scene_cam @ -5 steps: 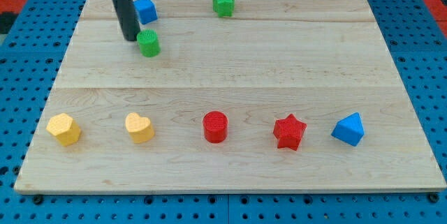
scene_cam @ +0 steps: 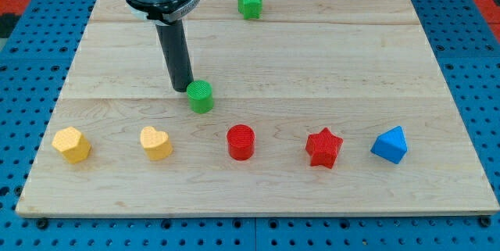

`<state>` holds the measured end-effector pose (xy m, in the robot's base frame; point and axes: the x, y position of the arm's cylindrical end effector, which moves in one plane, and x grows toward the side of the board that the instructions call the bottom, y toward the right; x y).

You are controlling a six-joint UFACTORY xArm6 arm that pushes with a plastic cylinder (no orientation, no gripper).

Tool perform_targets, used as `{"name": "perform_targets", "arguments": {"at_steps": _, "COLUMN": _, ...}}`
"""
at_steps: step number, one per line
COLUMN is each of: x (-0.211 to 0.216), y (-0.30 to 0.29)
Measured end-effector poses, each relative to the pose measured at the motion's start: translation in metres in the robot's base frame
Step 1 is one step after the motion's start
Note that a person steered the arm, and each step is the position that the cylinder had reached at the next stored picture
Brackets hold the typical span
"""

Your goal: Place the green circle to the left side of the red circle

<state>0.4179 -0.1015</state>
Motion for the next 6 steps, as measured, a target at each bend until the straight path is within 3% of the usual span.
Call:
{"name": "perform_targets", "arguments": {"at_steps": 3, "x": -0.008, "y": 0.046}}
{"name": "perform_targets", "arguments": {"at_steps": 5, "x": 0.07, "y": 0.052}}
{"name": "perform_targets", "arguments": {"at_steps": 6, "x": 0.078, "y": 0.045}}
